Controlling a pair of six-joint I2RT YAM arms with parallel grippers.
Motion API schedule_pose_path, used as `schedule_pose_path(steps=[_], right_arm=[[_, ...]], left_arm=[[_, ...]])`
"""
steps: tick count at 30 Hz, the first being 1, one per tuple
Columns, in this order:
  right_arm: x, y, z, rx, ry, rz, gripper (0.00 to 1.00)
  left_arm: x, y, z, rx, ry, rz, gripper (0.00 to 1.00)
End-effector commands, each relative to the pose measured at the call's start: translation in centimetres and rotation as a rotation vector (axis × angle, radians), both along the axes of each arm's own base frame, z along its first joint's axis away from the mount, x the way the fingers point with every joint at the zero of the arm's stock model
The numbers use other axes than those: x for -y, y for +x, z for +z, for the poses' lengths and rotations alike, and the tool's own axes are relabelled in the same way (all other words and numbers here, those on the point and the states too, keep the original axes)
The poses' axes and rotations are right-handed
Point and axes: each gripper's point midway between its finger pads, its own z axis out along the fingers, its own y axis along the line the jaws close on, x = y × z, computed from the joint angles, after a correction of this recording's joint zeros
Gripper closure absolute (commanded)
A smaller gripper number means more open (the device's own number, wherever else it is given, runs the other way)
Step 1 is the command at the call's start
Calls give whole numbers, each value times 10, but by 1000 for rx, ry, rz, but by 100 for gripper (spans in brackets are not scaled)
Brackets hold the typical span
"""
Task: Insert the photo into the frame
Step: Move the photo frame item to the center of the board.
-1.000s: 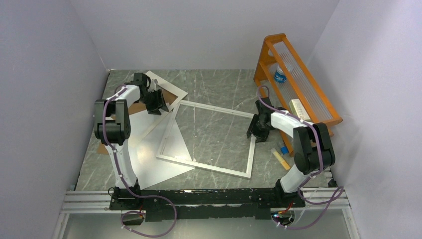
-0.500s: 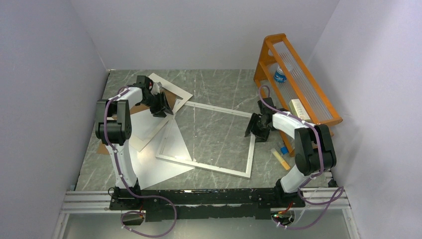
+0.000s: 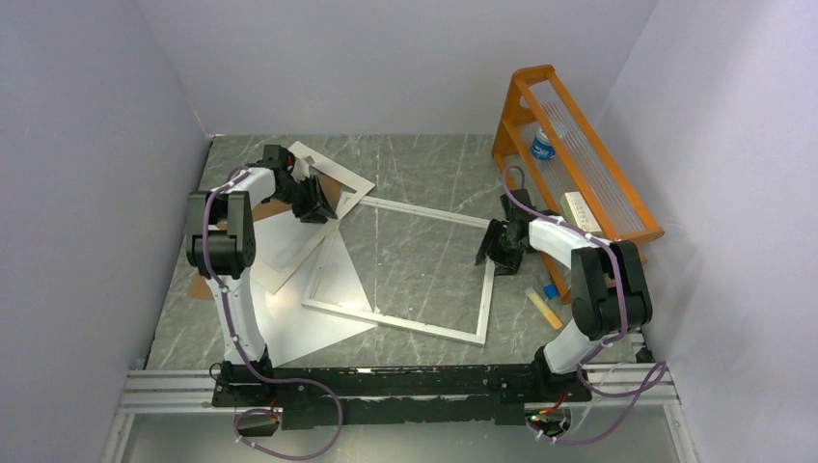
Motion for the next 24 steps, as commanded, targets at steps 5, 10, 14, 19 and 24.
schedule_pose_path(steps=[5, 10, 14, 19, 24], right_arm=[[2, -2, -7, -4, 2, -2, 43], [4, -2, -6, -2, -4, 4, 44], [6, -3, -6, -2, -11, 6, 44], [9, -4, -7, -8, -20, 4, 44], [11, -4, -7, -2, -28, 2, 44]], left_arm=[[16, -4, 7, -14, -154, -145, 76], [-2, 3, 10, -7, -128, -126, 97], [-16, 9, 25, 33, -153, -101, 97], [-33, 14, 35, 71, -151, -60, 98], [-46, 24, 36, 107, -139, 22, 97]])
